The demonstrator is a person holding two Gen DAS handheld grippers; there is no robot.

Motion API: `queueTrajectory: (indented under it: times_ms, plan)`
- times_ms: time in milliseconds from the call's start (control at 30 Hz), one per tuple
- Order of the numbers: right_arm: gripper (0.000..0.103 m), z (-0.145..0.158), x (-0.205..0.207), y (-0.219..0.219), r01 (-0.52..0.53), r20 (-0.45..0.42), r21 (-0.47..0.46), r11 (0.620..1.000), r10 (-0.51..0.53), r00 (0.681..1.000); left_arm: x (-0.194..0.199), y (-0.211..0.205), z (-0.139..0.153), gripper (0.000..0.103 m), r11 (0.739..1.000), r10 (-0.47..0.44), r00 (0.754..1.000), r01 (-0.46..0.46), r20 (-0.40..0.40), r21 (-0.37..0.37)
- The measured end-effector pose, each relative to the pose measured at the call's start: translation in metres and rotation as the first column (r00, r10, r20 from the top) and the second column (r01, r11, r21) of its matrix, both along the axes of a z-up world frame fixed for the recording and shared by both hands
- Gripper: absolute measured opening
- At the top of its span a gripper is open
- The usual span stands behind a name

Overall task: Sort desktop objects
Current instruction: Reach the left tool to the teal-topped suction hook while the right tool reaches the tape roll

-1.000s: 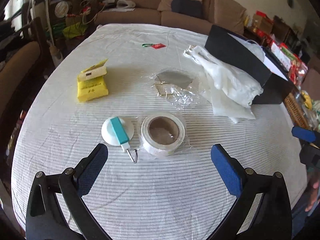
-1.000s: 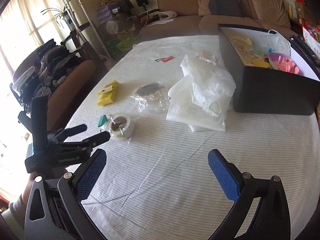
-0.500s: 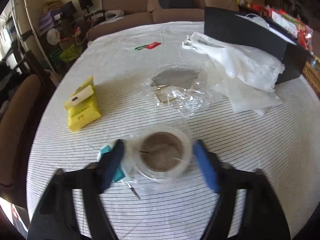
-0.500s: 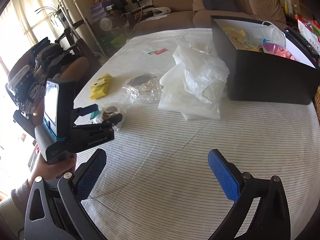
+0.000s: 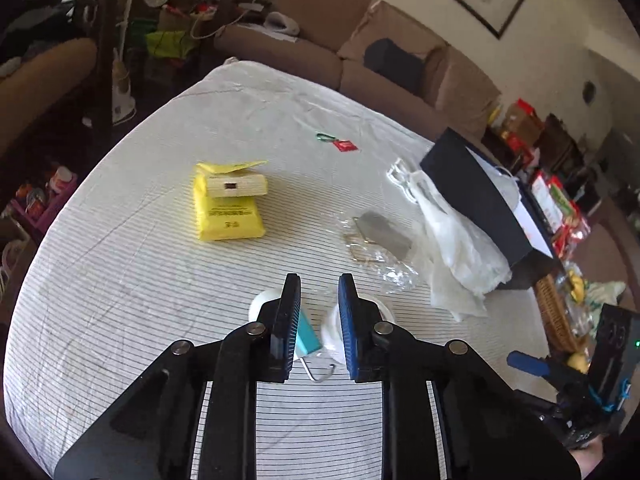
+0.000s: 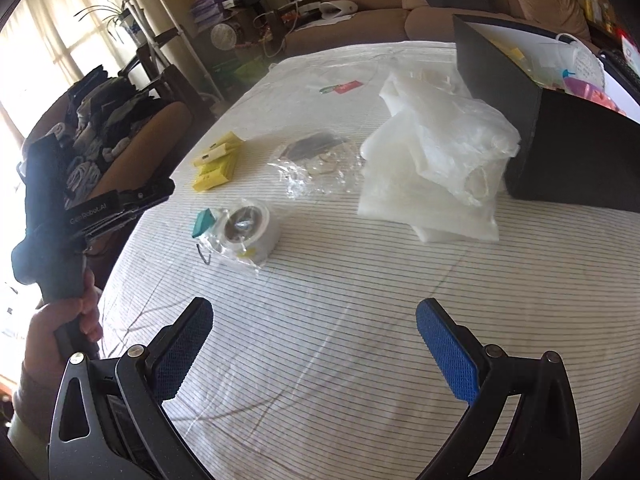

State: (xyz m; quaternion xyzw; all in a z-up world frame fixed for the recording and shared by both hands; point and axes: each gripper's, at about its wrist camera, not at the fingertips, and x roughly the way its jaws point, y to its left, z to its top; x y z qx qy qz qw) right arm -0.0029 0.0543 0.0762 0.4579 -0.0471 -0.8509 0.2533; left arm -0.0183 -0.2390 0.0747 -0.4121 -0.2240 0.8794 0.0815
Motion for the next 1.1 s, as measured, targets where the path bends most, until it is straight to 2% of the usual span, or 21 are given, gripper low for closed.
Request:
queueTrajectory:
  times_ms: [67, 167, 233, 367, 433, 467, 500, 667, 767, 833, 900, 967, 1033, 1100]
  plan:
    - [0.103, -0.001, -0.005, -0.02, -0.045, -0.029, 0.009, 0.999, 0.046, 0.999, -0.002, -0.014, -0.007, 0.035, 0.999, 0.035, 0.999, -0.036, 0.029, 0.036]
    - [0.103, -0.007, -0.012, -0.056, -0.114, -0.08, 0.049, 0.992, 0.118, 0.99, -0.004, -0.026, -0.016, 0.043, 0.995, 0.058, 0.997, -0.063, 0.056, 0.083]
    - [0.103, -0.015, -0.018, -0.079, -0.143, -0.109, 0.082, 0.986, 0.152, 0.982, -0.004, -0.03, -0.02, 0.047, 0.992, 0.062, 0.996, -0.069, 0.069, 0.105]
    - [0.102, -0.036, -0.039, -0.113, -0.146, -0.108, 0.14, 0.979, 0.162, 0.981, -0.006, -0.033, -0.025, 0.052, 0.989, 0.059, 0.994, -0.07, 0.091, 0.127]
    - [0.097, -0.045, -0.05, -0.119, -0.142, -0.098, 0.126, 0.982, 0.155, 0.983, -0.008, -0.031, -0.028, 0.054, 0.99, 0.05, 0.993, -0.063, 0.105, 0.123]
    - [0.093, -0.047, -0.054, -0.117, -0.137, -0.094, 0.09, 0.986, 0.145, 0.985, -0.01, -0.03, -0.029, 0.054, 0.991, 0.045, 0.993, -0.058, 0.112, 0.117]
    - [0.072, -0.049, -0.057, -0.115, -0.127, -0.085, 0.069, 0.99, 0.133, 0.988, -0.01, -0.028, -0.03, 0.054, 0.992, 0.039, 0.992, -0.053, 0.118, 0.111]
    - [0.062, -0.051, -0.061, -0.098, -0.118, -0.026, -0.013, 0.993, 0.118, 0.993, -0.017, -0.012, -0.036, 0.055, 0.996, -0.008, 0.988, -0.006, 0.152, 0.092]
    - [0.029, -0.042, -0.053, -0.082, -0.084, -0.05, -0.001, 0.997, 0.083, 0.995, -0.019, 0.001, -0.037, 0.055, 0.999, -0.023, 0.986, 0.015, 0.164, 0.051]
    - [0.029, -0.04, -0.051, -0.069, -0.064, -0.031, 0.006, 0.998, 0.064, 0.997, -0.022, 0.013, -0.037, 0.06, 0.999, -0.049, 0.985, 0.047, 0.166, 0.019]
    - [0.032, -0.037, -0.047, -0.059, -0.053, -0.025, 0.002, 0.999, 0.053, 0.998, -0.025, 0.027, -0.041, 0.063, 0.996, -0.061, 0.983, 0.072, 0.176, -0.056]
    - [0.032, -0.03, -0.04, -0.054, -0.054, -0.051, 0.017, 0.998, 0.055, 0.997, -0.029, 0.041, -0.048, 0.064, 0.984, -0.064, 0.976, 0.096, 0.206, -0.15]
    - [0.037, -0.024, -0.033, -0.054, -0.067, -0.074, 0.027, 0.997, 0.069, 0.995, -0.028, 0.045, -0.051, 0.067, 0.978, -0.049, 0.979, 0.087, 0.2, -0.19]
    - [0.062, -0.02, -0.026, -0.056, -0.082, -0.096, 0.032, 0.996, 0.085, 0.992, -0.028, 0.038, -0.054, 0.062, 0.972, -0.01, 0.974, 0.062, 0.227, -0.225]
